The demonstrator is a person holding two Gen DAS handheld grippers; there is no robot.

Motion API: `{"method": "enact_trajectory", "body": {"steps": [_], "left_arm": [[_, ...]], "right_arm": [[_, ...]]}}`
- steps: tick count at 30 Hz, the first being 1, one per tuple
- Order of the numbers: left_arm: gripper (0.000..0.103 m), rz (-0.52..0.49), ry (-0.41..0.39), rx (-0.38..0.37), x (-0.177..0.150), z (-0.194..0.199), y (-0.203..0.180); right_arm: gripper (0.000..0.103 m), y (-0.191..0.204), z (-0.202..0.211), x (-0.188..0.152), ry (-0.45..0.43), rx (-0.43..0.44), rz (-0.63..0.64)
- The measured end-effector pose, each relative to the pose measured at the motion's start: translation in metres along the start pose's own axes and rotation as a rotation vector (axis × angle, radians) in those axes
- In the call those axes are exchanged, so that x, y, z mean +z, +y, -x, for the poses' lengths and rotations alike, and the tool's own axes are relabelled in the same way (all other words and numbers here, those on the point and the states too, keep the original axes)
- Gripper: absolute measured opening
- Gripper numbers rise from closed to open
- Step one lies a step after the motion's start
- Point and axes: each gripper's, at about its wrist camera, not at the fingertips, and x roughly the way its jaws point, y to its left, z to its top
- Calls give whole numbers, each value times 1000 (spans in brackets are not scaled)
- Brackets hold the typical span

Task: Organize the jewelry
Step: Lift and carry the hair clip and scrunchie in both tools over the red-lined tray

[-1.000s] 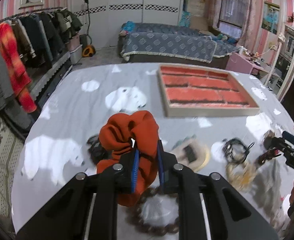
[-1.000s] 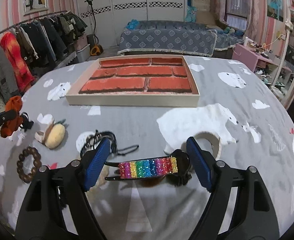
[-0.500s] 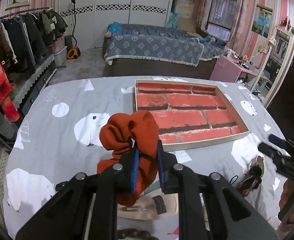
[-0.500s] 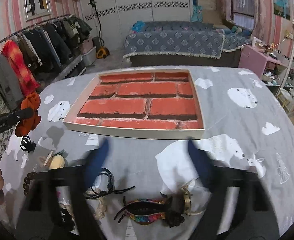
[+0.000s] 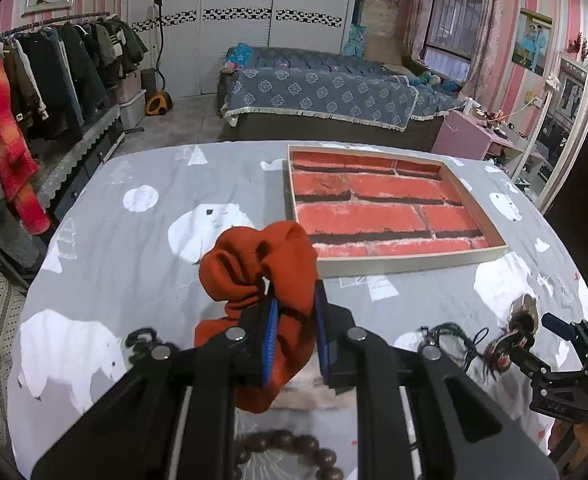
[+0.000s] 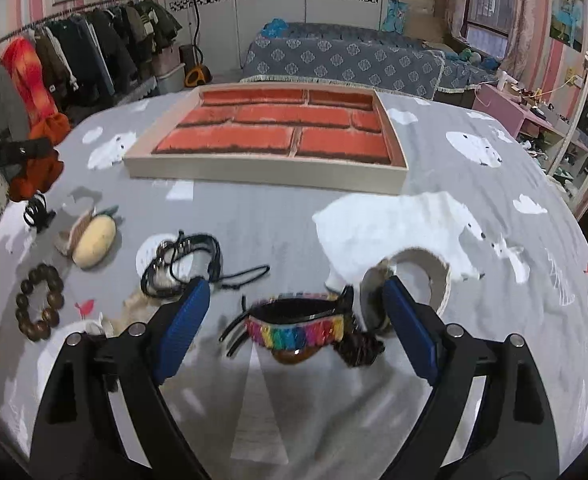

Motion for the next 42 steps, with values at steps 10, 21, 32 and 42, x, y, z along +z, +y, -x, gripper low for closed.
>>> {"method": "enact_trajectory", "body": {"steps": [10, 21, 32, 42], "left_arm": [[17, 31, 20, 15, -32, 12, 14], [18, 61, 43, 22, -48, 6, 24], [18, 38, 37, 17, -36, 2, 18], [18, 11, 48, -12, 16, -24, 2]], "right_arm": [[95, 11, -11, -15, 27, -72, 42], [80, 13, -38, -20, 93, -110, 65], [79, -1, -12, -2, 28, -64, 15], [79, -20, -17, 65, -54, -4, -27]]}}
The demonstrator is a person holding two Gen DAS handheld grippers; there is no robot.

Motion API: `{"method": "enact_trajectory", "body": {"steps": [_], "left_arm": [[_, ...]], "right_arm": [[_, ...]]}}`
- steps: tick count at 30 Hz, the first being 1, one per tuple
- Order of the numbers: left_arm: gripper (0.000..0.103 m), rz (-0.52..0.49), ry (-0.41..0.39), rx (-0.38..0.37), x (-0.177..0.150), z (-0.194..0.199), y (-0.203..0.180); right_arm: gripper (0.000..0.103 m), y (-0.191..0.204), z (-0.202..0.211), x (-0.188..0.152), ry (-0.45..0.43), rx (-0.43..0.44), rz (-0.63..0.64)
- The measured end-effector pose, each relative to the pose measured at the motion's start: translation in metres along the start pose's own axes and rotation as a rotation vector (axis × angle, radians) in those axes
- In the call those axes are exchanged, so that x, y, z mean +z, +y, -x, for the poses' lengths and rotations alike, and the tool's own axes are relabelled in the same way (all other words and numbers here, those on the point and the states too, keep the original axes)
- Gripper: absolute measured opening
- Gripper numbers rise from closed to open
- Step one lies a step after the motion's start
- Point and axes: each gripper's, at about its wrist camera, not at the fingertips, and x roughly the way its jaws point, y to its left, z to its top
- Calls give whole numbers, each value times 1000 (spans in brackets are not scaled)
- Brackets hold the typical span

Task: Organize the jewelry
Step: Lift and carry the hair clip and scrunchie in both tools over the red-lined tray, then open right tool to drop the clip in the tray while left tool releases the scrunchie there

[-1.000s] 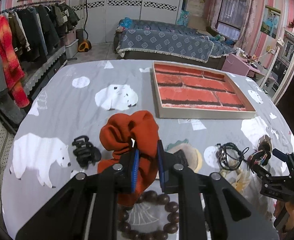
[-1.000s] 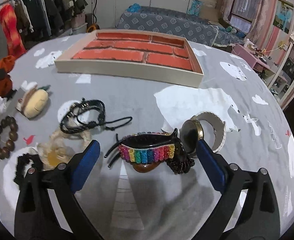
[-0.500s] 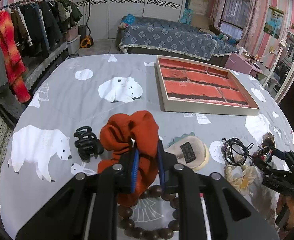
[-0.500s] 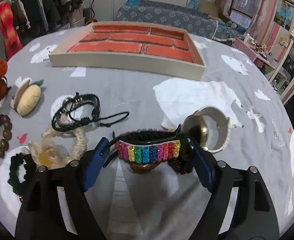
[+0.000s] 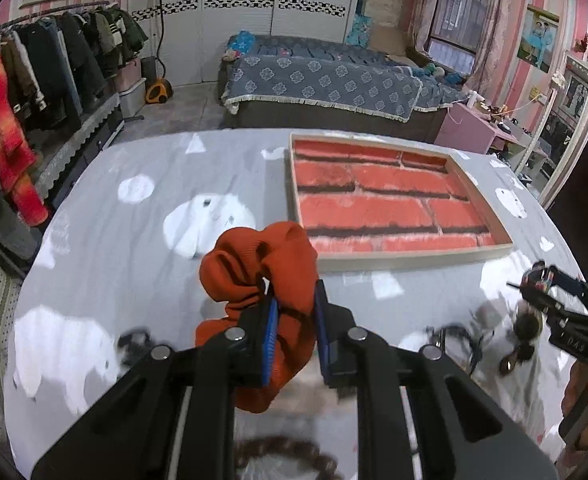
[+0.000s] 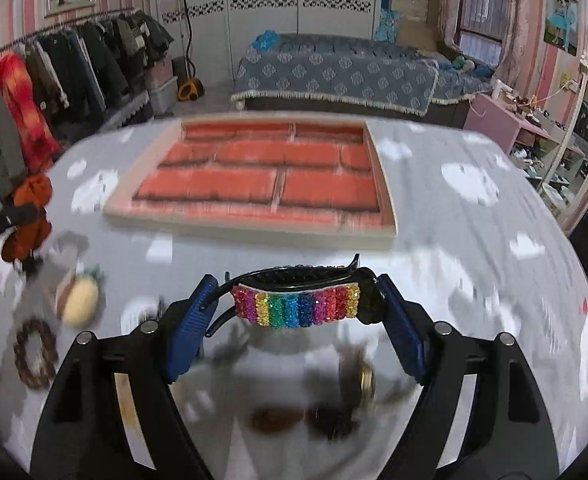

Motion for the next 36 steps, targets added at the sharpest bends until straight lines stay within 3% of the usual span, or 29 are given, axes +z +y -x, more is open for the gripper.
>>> {"method": "enact_trajectory", "body": {"steps": [7, 15, 25, 31, 36], "left_arm": [[17, -36, 27, -54, 64, -58, -27], [17, -50, 98, -99, 121, -153, -60], [17, -55, 149, -49, 157, -234, -77], [17, -64, 187, -30, 162, -263, -79], [18, -86, 195, -4, 160, -274, -82]], "right_arm": [[79, -13, -54, 73, -22, -3, -20], [79, -39, -148, 140, 41, -28, -60], [79, -43, -224, 172, 147, -42, -21], [79, -47, -257, 178, 191, -41, -10], [79, -45, -260, 184, 187, -50, -9]]}}
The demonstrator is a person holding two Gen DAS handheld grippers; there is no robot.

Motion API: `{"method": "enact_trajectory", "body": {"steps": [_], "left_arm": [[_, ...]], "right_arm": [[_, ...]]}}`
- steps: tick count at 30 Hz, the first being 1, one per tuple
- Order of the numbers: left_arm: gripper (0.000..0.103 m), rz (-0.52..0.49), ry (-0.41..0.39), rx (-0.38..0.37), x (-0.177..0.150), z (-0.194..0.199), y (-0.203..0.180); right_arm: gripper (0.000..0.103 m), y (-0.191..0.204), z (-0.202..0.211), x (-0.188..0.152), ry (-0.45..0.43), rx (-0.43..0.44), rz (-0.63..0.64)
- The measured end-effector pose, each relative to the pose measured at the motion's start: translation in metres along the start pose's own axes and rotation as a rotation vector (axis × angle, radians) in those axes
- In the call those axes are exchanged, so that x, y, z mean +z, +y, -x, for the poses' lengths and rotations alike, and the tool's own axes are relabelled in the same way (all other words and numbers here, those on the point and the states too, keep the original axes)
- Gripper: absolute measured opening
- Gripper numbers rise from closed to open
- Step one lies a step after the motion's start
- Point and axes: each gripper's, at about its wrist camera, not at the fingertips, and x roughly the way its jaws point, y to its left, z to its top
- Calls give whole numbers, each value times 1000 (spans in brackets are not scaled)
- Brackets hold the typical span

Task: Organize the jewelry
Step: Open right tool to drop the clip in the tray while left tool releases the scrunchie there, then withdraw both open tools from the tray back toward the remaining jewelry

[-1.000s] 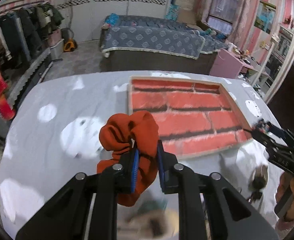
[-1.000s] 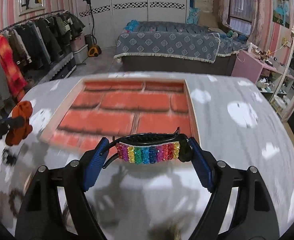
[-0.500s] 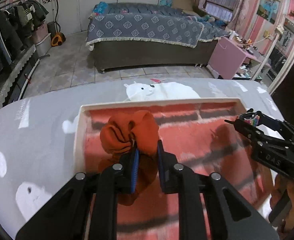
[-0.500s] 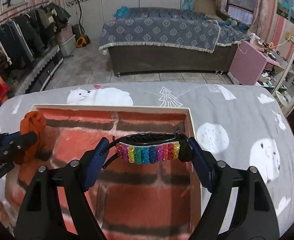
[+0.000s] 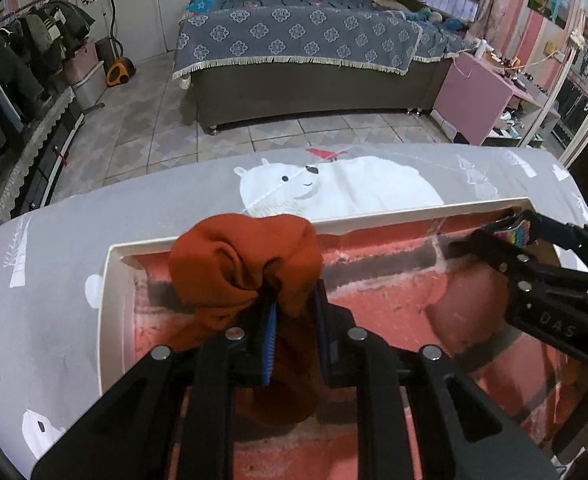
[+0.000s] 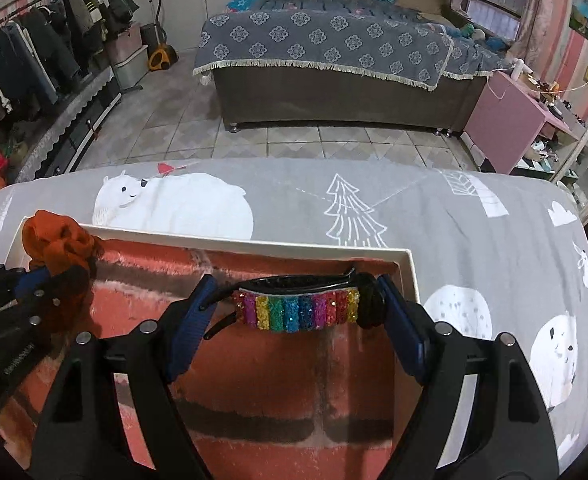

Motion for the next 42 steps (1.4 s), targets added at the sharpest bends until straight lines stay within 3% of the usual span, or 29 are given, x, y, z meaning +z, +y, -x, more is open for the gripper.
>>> {"method": "enact_trajectory", "body": {"steps": [5, 8, 12, 19, 21, 28, 36, 40, 42], "left_arm": [[24, 7, 4, 5, -1, -2, 4], [38, 9, 7, 26, -3, 2, 6], [64, 13, 3, 31, -6, 13, 12], [73, 25, -50, 23, -12, 55, 17], [84, 34, -80, 33, -17, 71, 21], [89, 61, -134, 66, -41, 114, 32], [92, 39, -236, 104, -99, 170, 44], [92, 36, -269, 77, -131, 197, 54], [92, 43, -271, 66, -143, 206, 60]], "right_arm": [[80, 3, -6, -8, 31, -8, 24], [80, 0, -7, -12, 48, -2, 10], [89, -3, 4, -13, 33, 12, 7], [98, -12, 45, -22, -37, 7, -3], [98, -12, 63, -29, -79, 0, 3], [99, -3, 117, -58, -191, -44, 33], [99, 11, 169, -118, -269, -129, 46], [99, 6, 188, -150, -266, -57, -11], [99, 8, 196, -164, -273, -74, -31]]}}
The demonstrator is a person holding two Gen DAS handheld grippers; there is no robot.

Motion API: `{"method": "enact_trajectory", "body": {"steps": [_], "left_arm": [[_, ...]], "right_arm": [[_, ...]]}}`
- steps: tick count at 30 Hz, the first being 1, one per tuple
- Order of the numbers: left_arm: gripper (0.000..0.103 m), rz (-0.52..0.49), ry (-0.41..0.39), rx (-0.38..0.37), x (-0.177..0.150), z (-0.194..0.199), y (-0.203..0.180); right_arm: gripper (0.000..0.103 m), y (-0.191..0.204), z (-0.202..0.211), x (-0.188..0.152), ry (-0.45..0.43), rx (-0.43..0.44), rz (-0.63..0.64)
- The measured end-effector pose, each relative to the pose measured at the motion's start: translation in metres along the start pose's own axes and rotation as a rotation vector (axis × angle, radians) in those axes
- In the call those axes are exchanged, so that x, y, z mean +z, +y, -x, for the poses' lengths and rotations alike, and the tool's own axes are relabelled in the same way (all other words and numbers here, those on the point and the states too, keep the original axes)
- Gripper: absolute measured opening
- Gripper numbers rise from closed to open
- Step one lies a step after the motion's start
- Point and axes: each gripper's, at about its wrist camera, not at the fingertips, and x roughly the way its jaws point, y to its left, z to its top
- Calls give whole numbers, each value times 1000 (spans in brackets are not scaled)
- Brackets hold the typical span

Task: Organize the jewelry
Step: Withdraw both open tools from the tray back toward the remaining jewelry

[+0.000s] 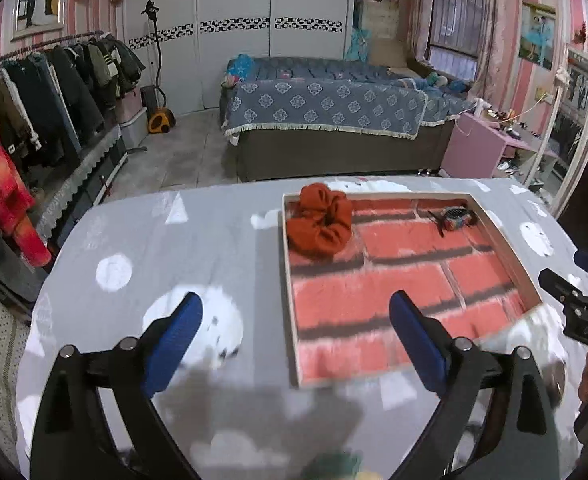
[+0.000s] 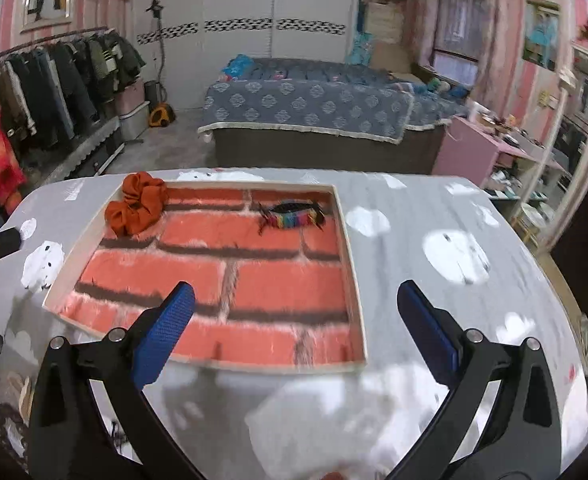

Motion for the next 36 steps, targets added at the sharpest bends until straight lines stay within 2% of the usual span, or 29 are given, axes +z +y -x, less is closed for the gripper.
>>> {"method": "enact_trajectory", "body": {"steps": [7, 11, 16, 23, 27, 29, 32, 36], "left_arm": [[92, 11, -27, 34, -42, 48, 22], [93, -13, -42, 36, -72, 69, 26], [93, -7, -41, 43, -105, 85, 32], [93, 26, -10, 59, -149, 96, 49], [93, 24, 31, 69, -168, 92, 52], [93, 29, 55, 74, -176, 89, 54], [93, 42, 86, 44, -188, 85, 58], [93, 33, 108, 55, -197, 81, 59]], "right_arm": [[99, 4, 51, -41, -61, -66, 3], [99, 13, 71, -67, -47, -19, -11], [99, 26, 90, -103, -38, -15, 7], [98, 43, 88, -143, 65, 55, -13], [98, 53, 86, -154, 81, 65, 0], [97, 58, 85, -158, 87, 57, 12], [90, 60, 81, -159, 105, 83, -10], [79, 65, 75, -159, 127, 102, -4]]}}
